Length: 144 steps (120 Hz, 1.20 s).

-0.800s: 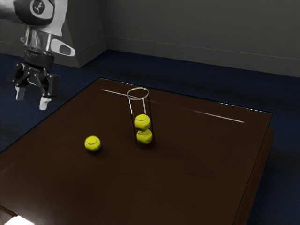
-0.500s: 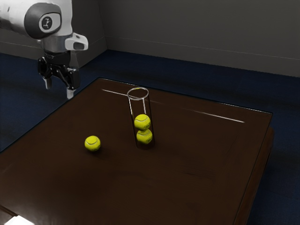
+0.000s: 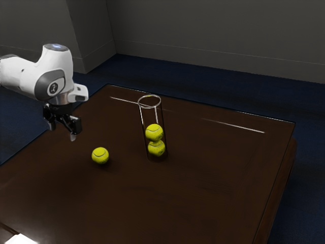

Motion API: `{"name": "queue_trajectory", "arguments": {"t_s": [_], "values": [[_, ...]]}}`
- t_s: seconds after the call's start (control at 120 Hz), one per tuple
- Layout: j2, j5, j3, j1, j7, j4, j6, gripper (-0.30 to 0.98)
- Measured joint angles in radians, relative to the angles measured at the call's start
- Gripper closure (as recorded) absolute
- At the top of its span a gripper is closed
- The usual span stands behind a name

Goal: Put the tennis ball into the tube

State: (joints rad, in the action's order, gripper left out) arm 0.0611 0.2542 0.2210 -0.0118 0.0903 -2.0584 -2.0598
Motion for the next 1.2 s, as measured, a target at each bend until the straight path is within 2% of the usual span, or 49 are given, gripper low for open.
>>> {"name": "queue_trajectory", "arguments": {"t_s": [0.167,0.4,0.458,0.65,0.75,0.983,1.067,1.2], "values": [[-0.069,0.07,0.074,0.119,-0.003,-0.125,-0.111,0.0],[-0.093,0.091,0.108,0.177,-0.016,-0.178,-0.193,0.0],[-0.106,0.093,0.148,0.198,-0.02,-0.204,-0.211,0.0],[-0.119,0.073,0.205,0.125,-0.033,-0.263,-0.262,0.0],[-0.103,-0.021,0.201,0.132,-0.025,-0.264,-0.295,0.0],[-0.039,-0.222,0.204,0.239,0.016,-0.258,-0.33,0.0],[-0.009,-0.265,0.197,0.252,0.03,-0.255,-0.337,0.0],[0.05,-0.291,0.18,0.2,0.054,-0.216,-0.344,0.0]]}}
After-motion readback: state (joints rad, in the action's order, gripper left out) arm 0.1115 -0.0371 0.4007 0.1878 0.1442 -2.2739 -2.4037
